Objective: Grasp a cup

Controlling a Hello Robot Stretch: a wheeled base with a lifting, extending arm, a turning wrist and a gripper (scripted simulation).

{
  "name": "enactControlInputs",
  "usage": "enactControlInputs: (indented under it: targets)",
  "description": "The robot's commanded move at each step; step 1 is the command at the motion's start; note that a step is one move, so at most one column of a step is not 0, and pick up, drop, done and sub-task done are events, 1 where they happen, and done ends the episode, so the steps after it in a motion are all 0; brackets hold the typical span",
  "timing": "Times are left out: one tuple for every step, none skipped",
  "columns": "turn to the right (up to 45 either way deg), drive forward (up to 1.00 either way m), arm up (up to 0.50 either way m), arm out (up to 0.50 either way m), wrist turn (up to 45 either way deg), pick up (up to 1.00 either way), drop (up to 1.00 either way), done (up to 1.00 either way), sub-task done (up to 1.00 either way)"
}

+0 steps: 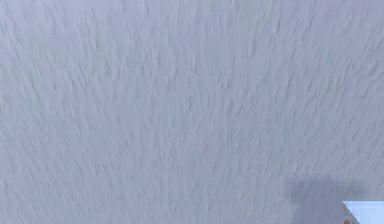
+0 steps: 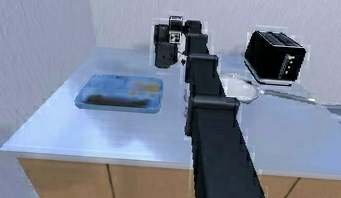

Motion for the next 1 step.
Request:
enactControlInputs:
  targets:
    - [0.0,0.0,-0.14,0.0,0.0,0.0,0.0,0.0,0.0]
